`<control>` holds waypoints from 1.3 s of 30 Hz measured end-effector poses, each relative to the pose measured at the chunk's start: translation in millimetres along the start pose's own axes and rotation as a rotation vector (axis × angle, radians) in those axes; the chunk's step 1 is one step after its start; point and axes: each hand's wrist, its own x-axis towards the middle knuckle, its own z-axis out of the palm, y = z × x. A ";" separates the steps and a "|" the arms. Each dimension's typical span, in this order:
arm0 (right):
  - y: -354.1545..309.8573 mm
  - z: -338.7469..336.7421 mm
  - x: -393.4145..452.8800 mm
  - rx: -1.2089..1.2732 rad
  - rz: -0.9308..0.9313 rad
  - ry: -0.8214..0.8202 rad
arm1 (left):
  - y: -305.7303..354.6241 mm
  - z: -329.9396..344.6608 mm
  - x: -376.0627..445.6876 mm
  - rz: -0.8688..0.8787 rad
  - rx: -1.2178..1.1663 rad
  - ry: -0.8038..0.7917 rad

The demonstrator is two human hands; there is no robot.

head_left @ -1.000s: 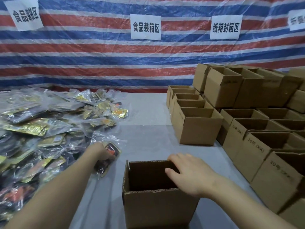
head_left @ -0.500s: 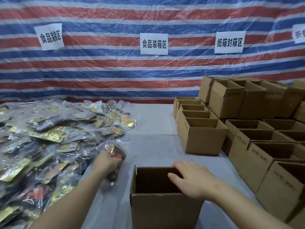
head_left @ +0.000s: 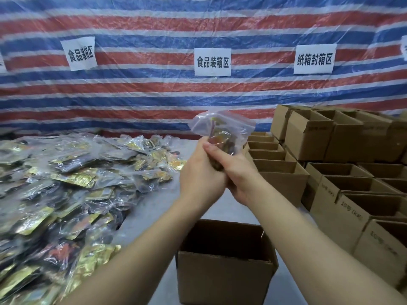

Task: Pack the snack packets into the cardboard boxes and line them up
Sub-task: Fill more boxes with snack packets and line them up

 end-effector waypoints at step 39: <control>44.3 -69.8 -58.1 -0.952 -0.075 -0.658 | -114.0 -3.3 -61.0 -0.572 -0.253 -0.613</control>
